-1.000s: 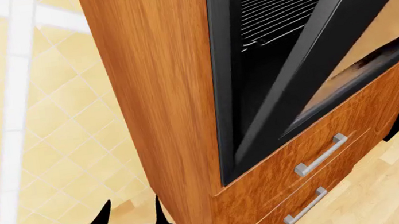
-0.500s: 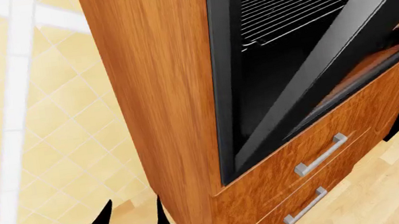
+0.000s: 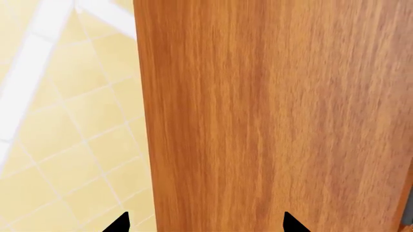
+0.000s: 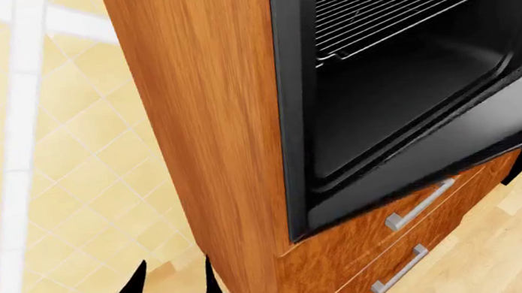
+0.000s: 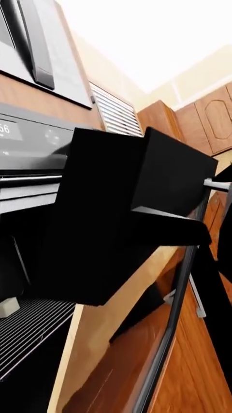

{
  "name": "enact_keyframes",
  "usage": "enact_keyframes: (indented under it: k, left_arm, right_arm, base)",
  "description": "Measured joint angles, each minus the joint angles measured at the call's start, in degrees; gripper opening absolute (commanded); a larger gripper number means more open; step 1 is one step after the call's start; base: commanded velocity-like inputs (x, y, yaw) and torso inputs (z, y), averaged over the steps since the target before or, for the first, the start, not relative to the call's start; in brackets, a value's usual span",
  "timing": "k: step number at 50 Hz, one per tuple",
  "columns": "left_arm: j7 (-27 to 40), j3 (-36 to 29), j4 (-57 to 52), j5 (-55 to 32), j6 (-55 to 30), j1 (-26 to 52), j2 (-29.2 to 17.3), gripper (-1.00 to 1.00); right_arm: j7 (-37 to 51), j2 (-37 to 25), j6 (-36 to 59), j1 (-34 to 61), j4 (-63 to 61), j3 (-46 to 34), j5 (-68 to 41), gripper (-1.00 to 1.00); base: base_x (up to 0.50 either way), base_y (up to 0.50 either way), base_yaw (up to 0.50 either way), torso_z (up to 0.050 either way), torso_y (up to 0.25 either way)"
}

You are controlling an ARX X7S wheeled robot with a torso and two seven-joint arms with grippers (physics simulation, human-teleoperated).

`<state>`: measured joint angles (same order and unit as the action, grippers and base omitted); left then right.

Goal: Open the oven door

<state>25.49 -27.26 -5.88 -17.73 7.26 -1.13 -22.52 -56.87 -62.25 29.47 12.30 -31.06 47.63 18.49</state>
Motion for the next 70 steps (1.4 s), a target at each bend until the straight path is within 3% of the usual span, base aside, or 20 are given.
enact_keyframes:
  k: [26,70]
  left_arm:
    - [0.3,-0.5,-0.8,0.2,0.1,-0.4,-0.3,1.00]
    - [0.1,-1.7,-0.8,0.6,0.2,-0.5,-0.4,1.00]
  right_arm:
    - [-5.7,9.8,-6.3,-7.7,-1.9,14.4,1.8,-1.00]
    - [-7.1,25.7,-19.8,-16.7,0.2,30.6,-0.5,-1.00]
  base:
    - [0.00,0.00,0.00,0.000,0.001]
    - [0.00,0.00,0.00,0.000,0.000]
